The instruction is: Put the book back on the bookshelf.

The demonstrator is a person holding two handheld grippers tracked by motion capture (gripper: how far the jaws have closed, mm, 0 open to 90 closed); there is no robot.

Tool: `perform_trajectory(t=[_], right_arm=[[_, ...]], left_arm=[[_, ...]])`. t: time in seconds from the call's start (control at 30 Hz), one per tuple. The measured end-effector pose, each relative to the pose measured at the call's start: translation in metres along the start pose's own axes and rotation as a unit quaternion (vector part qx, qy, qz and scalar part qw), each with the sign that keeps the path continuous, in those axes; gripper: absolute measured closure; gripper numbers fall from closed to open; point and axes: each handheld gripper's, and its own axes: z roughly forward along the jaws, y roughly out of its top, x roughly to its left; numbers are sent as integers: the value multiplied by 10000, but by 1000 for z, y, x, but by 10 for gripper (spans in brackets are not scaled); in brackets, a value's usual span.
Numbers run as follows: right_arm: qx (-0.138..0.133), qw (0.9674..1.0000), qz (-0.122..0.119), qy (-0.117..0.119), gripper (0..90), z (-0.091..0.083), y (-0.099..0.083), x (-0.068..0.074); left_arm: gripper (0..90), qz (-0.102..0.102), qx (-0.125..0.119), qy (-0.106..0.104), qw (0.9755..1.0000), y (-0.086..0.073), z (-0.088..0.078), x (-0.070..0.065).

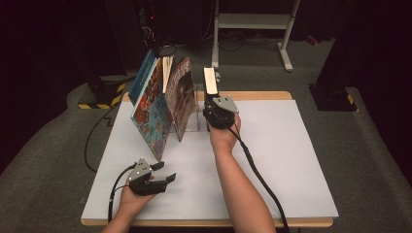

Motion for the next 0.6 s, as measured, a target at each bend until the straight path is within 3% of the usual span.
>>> perform_trajectory(t=[0.6], right_arm=[[8, 10000, 14, 5, 504, 0, 0, 0]], left_arm=[[308, 16, -1, -4, 10000, 0, 0, 0]])
